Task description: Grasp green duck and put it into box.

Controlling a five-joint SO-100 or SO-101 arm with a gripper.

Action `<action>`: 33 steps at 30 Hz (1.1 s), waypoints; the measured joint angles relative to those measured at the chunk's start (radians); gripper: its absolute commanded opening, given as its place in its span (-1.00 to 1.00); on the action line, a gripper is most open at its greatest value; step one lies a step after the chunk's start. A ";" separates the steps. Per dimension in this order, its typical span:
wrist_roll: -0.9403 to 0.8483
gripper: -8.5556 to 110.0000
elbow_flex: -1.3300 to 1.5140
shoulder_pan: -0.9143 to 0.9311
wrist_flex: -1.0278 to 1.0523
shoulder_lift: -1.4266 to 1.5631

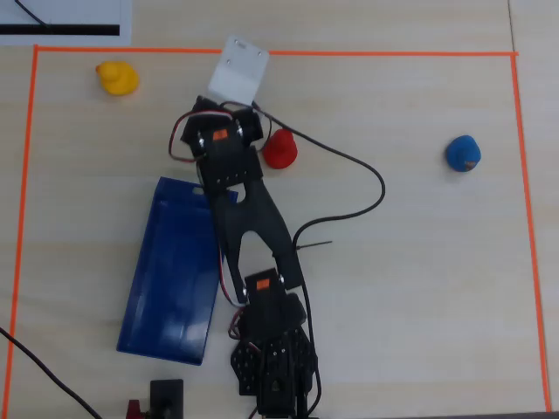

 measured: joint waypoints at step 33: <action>0.100 -0.85 0.896 -0.345 -0.118 0.638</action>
